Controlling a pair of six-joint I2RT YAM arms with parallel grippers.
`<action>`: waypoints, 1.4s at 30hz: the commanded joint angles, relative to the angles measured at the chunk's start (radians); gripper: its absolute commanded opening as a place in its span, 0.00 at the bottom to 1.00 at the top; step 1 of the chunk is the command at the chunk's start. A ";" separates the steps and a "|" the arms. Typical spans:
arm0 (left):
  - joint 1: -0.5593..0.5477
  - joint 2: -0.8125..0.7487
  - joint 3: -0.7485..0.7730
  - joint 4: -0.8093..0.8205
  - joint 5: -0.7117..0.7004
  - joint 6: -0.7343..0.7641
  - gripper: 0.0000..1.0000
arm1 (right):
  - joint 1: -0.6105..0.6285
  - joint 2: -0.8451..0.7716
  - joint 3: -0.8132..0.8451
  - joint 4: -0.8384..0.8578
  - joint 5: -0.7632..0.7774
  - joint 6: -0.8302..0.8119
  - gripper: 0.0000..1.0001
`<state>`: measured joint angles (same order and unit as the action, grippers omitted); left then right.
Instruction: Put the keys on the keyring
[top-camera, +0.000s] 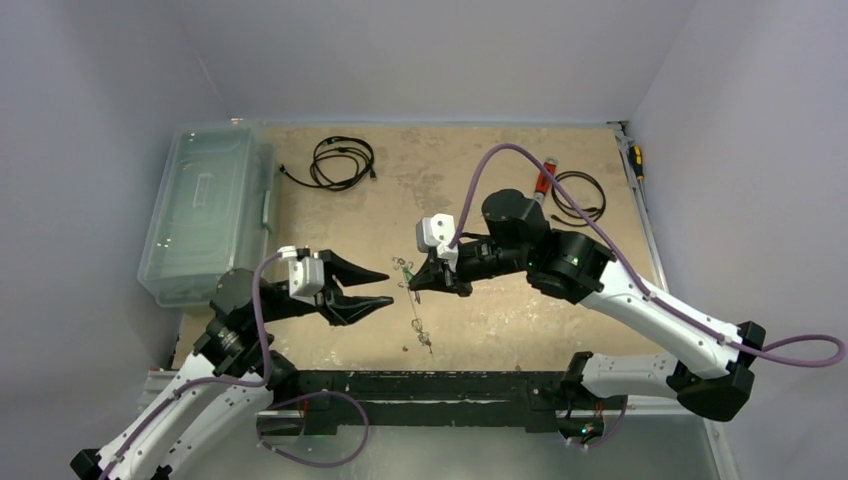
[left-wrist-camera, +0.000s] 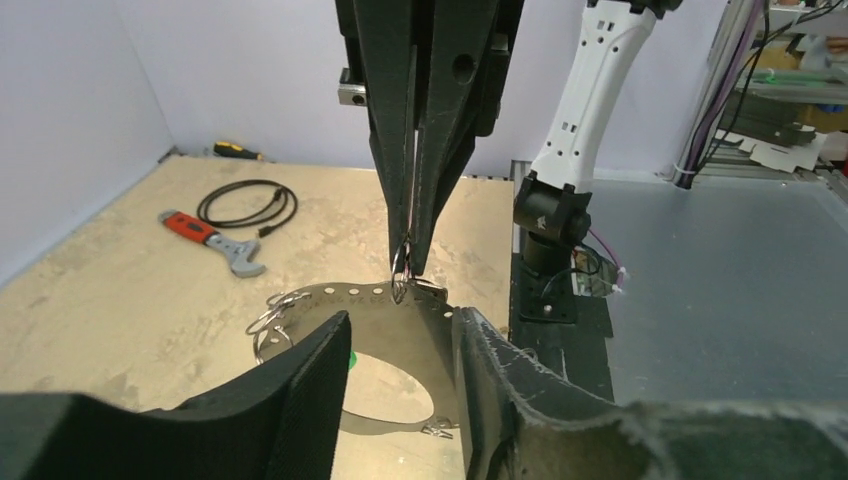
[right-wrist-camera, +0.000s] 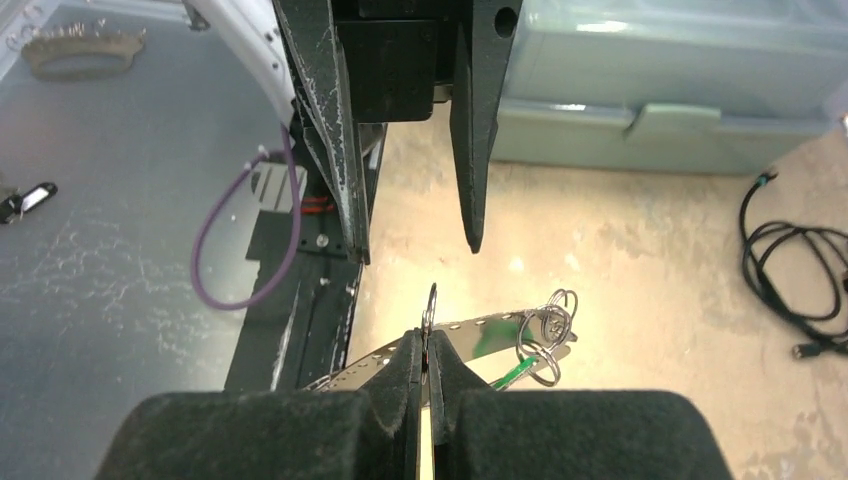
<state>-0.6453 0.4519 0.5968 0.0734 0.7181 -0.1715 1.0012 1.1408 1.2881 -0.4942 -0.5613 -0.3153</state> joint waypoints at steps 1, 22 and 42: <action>-0.010 0.026 -0.026 0.101 0.038 -0.033 0.38 | 0.004 0.048 0.112 -0.188 0.059 -0.060 0.00; -0.096 0.168 0.006 0.022 -0.071 0.048 0.29 | 0.037 0.163 0.234 -0.315 0.112 -0.079 0.00; -0.097 0.136 0.034 -0.011 -0.093 0.066 0.38 | 0.056 0.146 0.221 -0.311 0.088 -0.083 0.00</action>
<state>-0.7422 0.5499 0.6044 0.0216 0.6132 -0.1009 1.0473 1.3151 1.4715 -0.8238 -0.4381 -0.3866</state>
